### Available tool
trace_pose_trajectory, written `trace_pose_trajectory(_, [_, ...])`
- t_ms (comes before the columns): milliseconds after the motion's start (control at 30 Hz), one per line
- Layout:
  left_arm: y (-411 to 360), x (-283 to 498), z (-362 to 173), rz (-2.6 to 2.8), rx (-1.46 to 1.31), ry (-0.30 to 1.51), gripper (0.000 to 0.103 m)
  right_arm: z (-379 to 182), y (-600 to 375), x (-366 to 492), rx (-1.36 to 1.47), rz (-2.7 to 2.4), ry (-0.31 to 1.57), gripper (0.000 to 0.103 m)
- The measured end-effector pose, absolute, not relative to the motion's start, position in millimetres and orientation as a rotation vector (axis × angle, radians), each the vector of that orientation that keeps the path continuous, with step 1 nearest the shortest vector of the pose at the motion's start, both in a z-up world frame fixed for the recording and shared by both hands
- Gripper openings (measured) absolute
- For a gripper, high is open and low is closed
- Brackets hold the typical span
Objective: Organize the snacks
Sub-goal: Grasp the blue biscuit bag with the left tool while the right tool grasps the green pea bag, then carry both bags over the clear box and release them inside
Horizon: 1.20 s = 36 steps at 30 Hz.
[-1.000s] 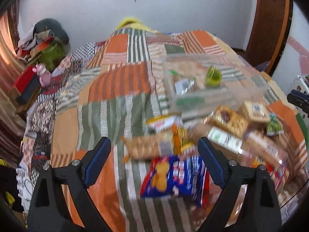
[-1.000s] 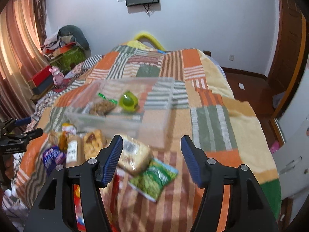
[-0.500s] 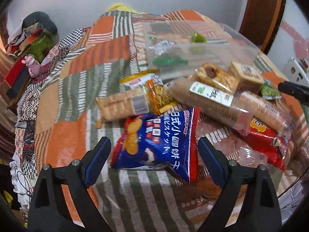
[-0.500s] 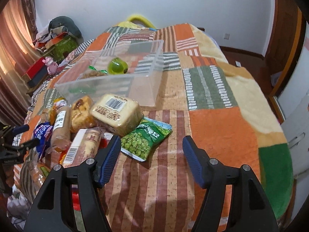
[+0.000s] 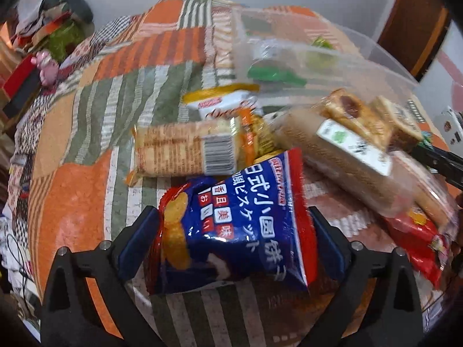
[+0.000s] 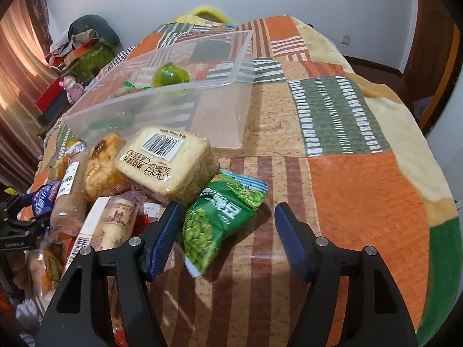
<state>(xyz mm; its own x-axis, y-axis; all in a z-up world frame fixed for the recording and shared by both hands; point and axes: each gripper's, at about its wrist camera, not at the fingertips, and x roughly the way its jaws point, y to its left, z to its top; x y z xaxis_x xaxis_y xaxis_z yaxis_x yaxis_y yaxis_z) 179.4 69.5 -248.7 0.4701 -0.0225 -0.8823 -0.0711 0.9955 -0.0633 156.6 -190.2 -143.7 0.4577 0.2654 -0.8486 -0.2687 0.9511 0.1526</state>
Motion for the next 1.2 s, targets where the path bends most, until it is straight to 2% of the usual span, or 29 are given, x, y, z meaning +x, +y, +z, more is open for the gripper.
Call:
trace_pose_trajectory(133, [68, 178, -251, 0.042, -0.075, 1.062, 0.098, -144, -190, 158, -0.003, 0.33, 1.04, 0.059])
trace_pose_trajectory(200, [66, 176, -248, 0.047, -0.06, 1.05, 0.094, -143, -190, 158, 0.01, 0.344, 1.038, 0.041])
trace_pose_trajectory(233, [65, 175, -246, 0.053, -0.048, 1.041, 0.085, -143, -192, 157, 0.024, 0.355, 1.042, 0.037])
trace_pose_trajectory(267, [65, 173, -245, 0.05, -0.039, 1.039, 0.083, -143, -193, 158, 0.031, 0.357, 1.042, 0.032])
trace_pose_trajectory(400, [64, 167, -239, 0.028, -0.013, 1.018, 0.075, -142, -194, 157, 0.035, 0.361, 1.032, 0.026])
trace_pose_trajectory(567, [63, 159, -229, 0.019, -0.004, 0.999, 0.068, -133, -198, 150, 0.036, 0.36, 1.008, 0.021])
trace_pose_trajectory(1200, [48, 171, -138, -0.041, -0.057, 0.801, 0.068, -70, -202, 151, 0.043, 0.37, 0.825, 0.021])
